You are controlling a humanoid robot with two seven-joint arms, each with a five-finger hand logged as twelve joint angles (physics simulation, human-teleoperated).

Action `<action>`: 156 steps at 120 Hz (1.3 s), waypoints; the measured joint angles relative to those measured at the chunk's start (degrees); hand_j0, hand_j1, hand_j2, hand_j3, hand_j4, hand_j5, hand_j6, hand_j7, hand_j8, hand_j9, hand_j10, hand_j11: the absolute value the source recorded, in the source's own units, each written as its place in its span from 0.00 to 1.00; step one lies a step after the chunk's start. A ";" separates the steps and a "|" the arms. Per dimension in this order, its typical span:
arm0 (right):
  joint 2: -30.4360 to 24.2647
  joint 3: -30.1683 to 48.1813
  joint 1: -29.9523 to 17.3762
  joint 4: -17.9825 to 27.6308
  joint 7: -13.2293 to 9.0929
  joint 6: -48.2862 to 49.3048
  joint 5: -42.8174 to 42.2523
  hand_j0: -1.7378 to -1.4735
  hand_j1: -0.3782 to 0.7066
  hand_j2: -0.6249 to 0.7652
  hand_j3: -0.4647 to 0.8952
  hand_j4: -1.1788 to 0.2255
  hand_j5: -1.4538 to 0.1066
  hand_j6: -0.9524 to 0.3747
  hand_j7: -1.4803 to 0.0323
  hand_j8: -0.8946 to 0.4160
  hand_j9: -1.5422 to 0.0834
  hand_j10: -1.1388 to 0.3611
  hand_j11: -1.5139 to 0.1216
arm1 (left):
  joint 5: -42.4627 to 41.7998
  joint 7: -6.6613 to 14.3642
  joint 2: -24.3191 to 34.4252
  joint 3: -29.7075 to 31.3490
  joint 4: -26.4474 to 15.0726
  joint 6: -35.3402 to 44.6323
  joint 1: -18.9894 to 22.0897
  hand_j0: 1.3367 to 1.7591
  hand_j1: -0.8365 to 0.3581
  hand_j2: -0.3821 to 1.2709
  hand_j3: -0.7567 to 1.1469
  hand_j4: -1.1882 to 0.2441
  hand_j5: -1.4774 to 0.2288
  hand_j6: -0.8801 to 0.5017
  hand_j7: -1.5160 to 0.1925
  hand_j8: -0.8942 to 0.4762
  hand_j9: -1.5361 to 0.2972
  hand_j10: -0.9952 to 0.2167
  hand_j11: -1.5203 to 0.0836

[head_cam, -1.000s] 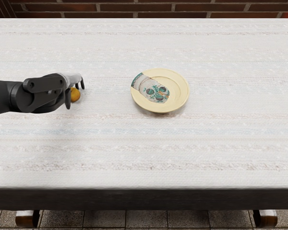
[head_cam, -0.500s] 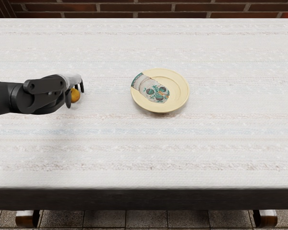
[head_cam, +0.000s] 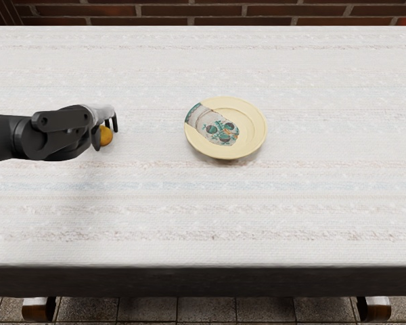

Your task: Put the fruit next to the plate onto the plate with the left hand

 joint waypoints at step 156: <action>0.00 0.00 0.00 0.00 0.00 0.00 0.00 0.30 0.05 0.45 0.34 0.82 0.91 0.70 0.96 0.66 0.93 0.74 0.91 | -2.47 0.25 2.36 -0.26 -8.26 -1.34 -7.15 0.73 0.40 0.35 0.40 0.47 0.18 0.49 0.19 0.48 0.18 0.21 0.22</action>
